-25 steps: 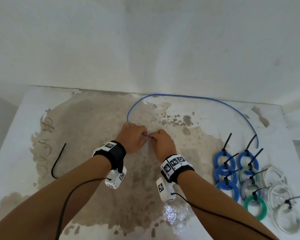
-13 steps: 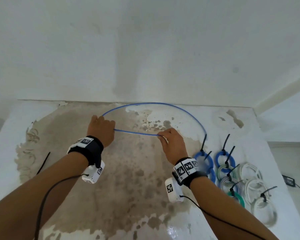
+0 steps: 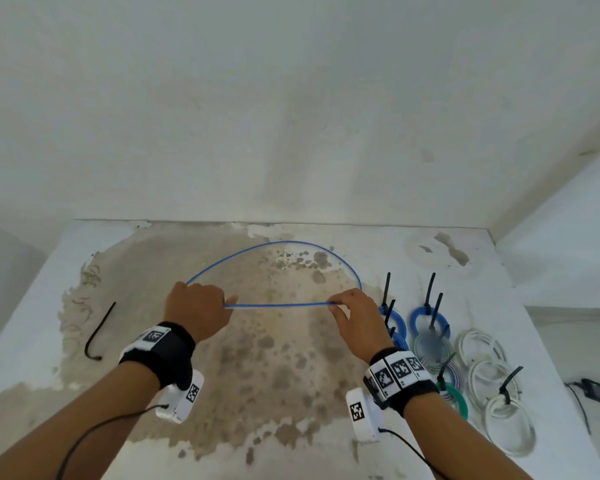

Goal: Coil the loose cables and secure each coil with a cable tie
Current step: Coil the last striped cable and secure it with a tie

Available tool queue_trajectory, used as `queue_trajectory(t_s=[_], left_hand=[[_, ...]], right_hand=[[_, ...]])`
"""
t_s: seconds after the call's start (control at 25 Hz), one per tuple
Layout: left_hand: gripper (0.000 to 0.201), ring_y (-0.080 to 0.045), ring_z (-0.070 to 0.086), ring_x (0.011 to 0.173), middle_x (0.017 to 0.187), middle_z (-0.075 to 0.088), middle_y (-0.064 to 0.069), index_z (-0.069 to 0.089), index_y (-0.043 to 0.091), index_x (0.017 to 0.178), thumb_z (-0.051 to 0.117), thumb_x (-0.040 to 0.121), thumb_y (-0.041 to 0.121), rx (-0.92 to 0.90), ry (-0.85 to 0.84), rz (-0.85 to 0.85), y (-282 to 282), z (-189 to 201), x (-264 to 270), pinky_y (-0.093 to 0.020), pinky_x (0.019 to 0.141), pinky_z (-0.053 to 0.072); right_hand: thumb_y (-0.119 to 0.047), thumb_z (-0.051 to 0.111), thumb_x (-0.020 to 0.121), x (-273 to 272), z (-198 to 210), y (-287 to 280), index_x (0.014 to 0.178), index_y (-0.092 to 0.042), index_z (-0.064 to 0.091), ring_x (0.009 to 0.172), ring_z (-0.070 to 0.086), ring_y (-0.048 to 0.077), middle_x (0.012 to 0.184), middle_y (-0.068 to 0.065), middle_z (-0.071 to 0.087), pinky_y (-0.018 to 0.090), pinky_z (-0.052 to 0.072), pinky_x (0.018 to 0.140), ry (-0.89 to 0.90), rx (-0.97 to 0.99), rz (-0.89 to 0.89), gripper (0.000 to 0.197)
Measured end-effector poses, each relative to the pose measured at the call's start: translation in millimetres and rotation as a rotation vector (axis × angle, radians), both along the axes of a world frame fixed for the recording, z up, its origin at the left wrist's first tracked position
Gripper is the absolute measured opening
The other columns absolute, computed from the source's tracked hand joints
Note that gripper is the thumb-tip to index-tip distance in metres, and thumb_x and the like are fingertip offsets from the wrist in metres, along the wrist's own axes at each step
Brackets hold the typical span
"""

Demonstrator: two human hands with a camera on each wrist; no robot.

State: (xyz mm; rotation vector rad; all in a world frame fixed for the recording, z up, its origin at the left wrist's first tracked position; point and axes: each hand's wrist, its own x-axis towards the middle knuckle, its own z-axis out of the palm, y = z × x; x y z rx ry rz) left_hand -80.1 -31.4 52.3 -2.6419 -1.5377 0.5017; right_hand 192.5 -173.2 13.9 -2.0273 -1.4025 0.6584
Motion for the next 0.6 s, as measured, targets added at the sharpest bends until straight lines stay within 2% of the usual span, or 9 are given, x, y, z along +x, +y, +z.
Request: queue_trajectory(t_s=[0.08,0.16,0.24,0.32,0.4,0.44,0.52,0.6], left_hand=[[0.053,-0.018,0.045,0.059,0.059,0.042,0.006,0.048,0.025,0.067,0.026,0.103,0.057,0.003,-0.003,0.035,-13,15,-5,-0.032,0.069,0.036],[0.05,-0.019,0.052,0.061,0.059,0.046,0.006,0.053,0.026,0.069,0.035,0.099,0.062,-0.011,-0.072,0.117,-22,26,-12,-0.029,0.061,0.038],[0.037,-0.018,0.059,0.065,0.061,0.054,0.008,0.06,0.031,0.077,0.05,0.093,0.064,-0.043,-0.284,0.176,-30,33,-22,-0.029,0.058,0.044],[0.023,-0.011,0.055,0.059,0.059,0.052,0.009,0.062,0.035,0.086,0.065,0.088,0.058,-0.113,-0.618,0.14,-42,40,-33,-0.028,0.057,0.044],[0.017,-0.007,0.044,0.053,0.057,0.045,0.007,0.064,0.031,0.091,0.073,0.087,0.044,-0.194,-0.944,0.113,-56,47,-41,-0.022,0.056,0.038],[0.013,-0.008,0.042,0.054,0.06,0.047,0.002,0.065,0.028,0.094,0.073,0.089,0.037,-0.215,-1.062,0.123,-60,47,-42,-0.022,0.057,0.037],[0.004,-0.017,0.05,0.062,0.069,0.057,-0.005,0.066,0.023,0.099,0.064,0.097,0.026,-0.258,-1.207,0.2,-68,43,-42,-0.03,0.063,0.044],[0.016,-0.012,0.058,0.072,0.08,0.064,0.001,0.068,0.027,0.105,0.054,0.102,0.018,-0.34,-1.303,0.263,-76,34,-37,-0.029,0.07,0.048]], right_hand=[[-0.025,0.059,0.102,-1,4,-5,0.115,-0.022,0.073,0.102,0.049,0.013,0.109,-0.007,0.057,0.016,0.036,0.085,-0.036,0.0,0.047,0.019],[-0.025,0.059,0.102,-2,9,-7,0.117,-0.021,0.073,0.098,0.053,0.012,0.107,-0.005,0.058,0.014,0.04,0.083,-0.012,0.03,0.086,0.021],[-0.025,0.058,0.103,-6,15,-8,0.118,-0.018,0.073,0.093,0.06,0.011,0.104,-0.005,0.063,0.018,0.048,0.085,0.026,0.071,0.109,0.022],[-0.024,0.056,0.104,-14,22,-9,0.115,-0.02,0.073,0.085,0.065,0.009,0.097,-0.008,0.069,0.019,0.051,0.081,0.097,0.113,0.086,0.021],[-0.021,0.054,0.104,-27,32,-5,0.107,-0.024,0.073,0.074,0.068,0.006,0.088,-0.008,0.073,0.015,0.051,0.071,0.288,0.123,0.0,0.019],[-0.019,0.052,0.105,-34,36,-2,0.103,-0.025,0.072,0.071,0.068,0.007,0.088,-0.006,0.075,0.016,0.051,0.067,0.406,0.115,-0.046,0.021],[-0.016,0.049,0.106,-55,44,7,0.103,-0.021,0.068,0.069,0.069,0.01,0.093,0.001,0.077,0.022,0.051,0.059,0.634,0.09,-0.105,0.02],[-0.015,0.047,0.107,-80,53,15,0.106,-0.012,0.061,0.07,0.071,0.013,0.097,0.007,0.077,0.023,0.051,0.055,0.851,0.054,-0.143,0.016]])
